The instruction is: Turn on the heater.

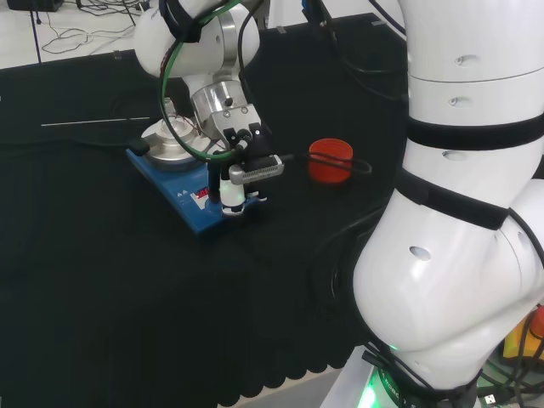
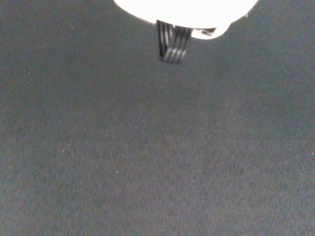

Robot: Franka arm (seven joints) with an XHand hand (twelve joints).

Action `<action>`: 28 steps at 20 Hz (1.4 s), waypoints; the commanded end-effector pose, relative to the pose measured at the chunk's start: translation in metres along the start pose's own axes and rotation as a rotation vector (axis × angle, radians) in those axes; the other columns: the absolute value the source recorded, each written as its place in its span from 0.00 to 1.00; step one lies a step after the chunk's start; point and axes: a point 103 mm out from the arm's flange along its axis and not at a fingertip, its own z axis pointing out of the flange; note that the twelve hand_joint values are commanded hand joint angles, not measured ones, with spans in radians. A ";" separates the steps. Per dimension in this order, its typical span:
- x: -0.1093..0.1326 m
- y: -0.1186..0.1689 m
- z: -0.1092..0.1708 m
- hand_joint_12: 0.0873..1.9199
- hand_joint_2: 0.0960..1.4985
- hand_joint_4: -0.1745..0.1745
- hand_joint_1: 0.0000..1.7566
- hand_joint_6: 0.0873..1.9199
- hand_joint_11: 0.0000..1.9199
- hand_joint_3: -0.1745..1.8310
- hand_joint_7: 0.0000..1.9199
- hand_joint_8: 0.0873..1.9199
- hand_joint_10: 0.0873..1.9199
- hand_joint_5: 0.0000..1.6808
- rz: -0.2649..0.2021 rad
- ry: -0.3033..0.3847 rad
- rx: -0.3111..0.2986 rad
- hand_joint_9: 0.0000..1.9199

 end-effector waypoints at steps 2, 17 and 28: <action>-0.001 0.001 0.000 0.63 0.39 0.43 0.79 0.04 0.66 0.57 0.72 0.78 0.66 0.22 -0.008 0.002 0.008 0.84; 0.026 -0.004 -0.006 0.63 0.39 0.43 0.79 0.04 0.66 0.58 0.72 0.78 0.66 0.23 0.004 -0.059 0.009 0.84; 0.018 -0.014 -0.011 0.63 0.39 0.43 0.79 0.04 0.66 0.58 0.72 0.78 0.66 0.23 0.024 -0.064 -0.003 0.84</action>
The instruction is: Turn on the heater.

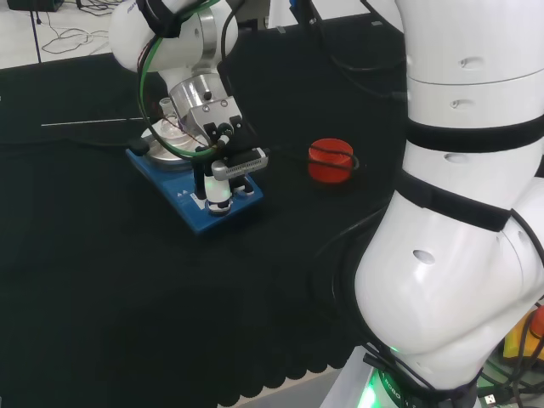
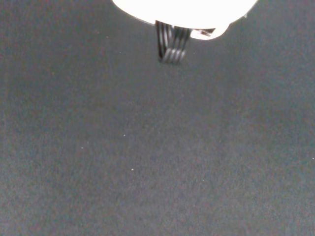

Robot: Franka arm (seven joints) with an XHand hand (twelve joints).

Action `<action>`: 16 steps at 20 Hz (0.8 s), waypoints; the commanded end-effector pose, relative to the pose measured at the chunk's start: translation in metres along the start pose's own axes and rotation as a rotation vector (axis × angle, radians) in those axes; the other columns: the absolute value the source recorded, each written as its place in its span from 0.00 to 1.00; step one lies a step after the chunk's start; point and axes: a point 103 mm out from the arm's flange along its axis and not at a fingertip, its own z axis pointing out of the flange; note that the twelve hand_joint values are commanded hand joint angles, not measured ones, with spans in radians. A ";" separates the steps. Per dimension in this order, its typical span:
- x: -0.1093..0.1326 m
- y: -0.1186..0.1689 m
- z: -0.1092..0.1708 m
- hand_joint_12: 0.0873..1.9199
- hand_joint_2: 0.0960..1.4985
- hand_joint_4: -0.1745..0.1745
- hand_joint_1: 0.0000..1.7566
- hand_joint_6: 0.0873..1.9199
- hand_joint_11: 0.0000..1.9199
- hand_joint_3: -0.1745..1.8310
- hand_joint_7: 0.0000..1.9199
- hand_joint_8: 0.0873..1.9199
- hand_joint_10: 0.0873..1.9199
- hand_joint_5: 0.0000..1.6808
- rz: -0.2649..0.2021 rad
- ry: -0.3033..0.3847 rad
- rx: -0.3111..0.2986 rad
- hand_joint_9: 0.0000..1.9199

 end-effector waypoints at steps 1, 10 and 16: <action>-0.006 -0.001 0.001 0.63 0.39 0.43 0.79 0.04 0.66 0.58 0.72 0.78 0.66 0.23 0.007 0.003 0.006 0.84; -0.010 0.005 0.008 0.63 0.39 0.43 0.79 0.04 0.66 0.58 0.73 0.78 0.66 0.23 0.010 0.014 0.016 0.84; -0.015 0.012 0.014 0.63 0.39 0.43 0.79 0.04 0.65 0.58 0.73 0.78 0.66 0.23 0.013 0.011 0.021 0.84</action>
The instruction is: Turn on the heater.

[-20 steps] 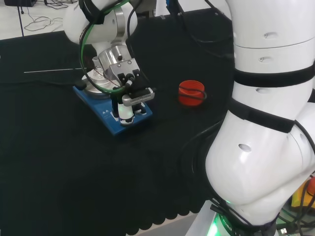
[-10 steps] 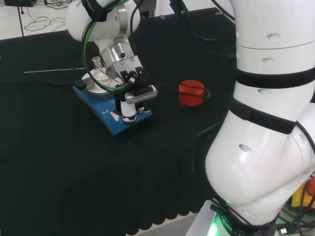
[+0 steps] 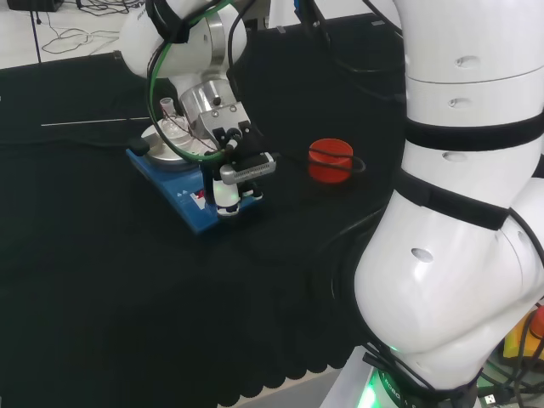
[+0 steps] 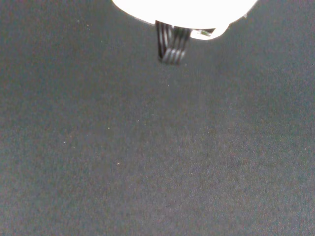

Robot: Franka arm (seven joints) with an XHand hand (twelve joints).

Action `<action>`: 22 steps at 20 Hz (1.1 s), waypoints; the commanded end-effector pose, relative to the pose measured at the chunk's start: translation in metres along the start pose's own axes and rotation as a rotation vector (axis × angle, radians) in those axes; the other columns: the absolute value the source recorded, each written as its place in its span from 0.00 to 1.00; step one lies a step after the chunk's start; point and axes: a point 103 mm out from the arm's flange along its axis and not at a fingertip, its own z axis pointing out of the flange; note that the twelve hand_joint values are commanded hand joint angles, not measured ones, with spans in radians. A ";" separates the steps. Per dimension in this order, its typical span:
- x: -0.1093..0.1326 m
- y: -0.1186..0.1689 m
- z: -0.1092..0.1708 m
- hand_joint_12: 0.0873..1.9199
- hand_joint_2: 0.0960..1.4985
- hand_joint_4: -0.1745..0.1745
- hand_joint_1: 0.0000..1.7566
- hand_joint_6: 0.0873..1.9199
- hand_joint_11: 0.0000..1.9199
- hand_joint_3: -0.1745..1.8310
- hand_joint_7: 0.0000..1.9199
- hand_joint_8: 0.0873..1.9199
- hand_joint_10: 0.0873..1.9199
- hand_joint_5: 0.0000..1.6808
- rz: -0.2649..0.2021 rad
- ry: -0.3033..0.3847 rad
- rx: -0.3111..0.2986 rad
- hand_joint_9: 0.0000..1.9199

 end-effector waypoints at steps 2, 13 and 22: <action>-0.005 0.005 0.002 0.63 0.39 0.43 0.79 0.04 0.65 0.58 0.73 0.78 0.66 0.23 0.006 -0.005 0.003 0.84; -0.011 0.009 0.006 0.63 0.39 0.43 0.79 0.04 0.65 0.58 0.73 0.78 0.66 0.23 0.012 0.003 0.009 0.84; -0.016 -0.001 -0.001 0.63 0.39 0.43 0.79 0.04 0.65 0.58 0.72 0.78 0.66 0.23 -0.001 0.020 -0.012 0.84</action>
